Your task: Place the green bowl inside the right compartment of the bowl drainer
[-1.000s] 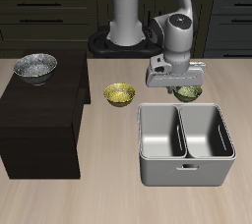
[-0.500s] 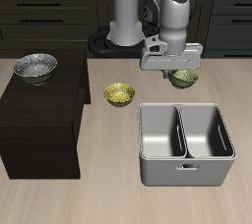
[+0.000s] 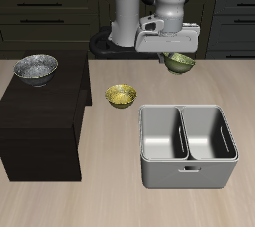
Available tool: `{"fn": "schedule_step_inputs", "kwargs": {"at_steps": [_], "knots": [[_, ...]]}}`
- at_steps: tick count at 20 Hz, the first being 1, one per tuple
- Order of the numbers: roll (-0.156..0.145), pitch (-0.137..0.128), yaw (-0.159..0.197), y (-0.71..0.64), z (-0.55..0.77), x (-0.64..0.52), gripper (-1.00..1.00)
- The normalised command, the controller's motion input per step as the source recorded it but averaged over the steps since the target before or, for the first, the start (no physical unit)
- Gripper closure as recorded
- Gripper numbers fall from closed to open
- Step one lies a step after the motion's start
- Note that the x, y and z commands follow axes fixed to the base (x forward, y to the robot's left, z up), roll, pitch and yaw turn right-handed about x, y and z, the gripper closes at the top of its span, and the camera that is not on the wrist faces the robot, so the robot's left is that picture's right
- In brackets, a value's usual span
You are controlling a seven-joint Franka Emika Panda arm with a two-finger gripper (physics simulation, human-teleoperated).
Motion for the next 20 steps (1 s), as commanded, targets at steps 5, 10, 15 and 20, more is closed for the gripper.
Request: {"fn": "schedule_step_inputs", "kwargs": {"at_steps": [5, 10, 15, 20], "knots": [[0.005, -0.028, 0.007, -0.08, 0.38, -0.04, 1.00], [-0.014, -0.077, 0.016, -0.10, 0.50, -0.10, 1.00], [-0.009, -0.074, 0.006, -0.08, 0.49, -0.12, 1.00], [-0.009, -0.045, 0.014, -0.06, 0.28, -0.05, 1.00]]}}
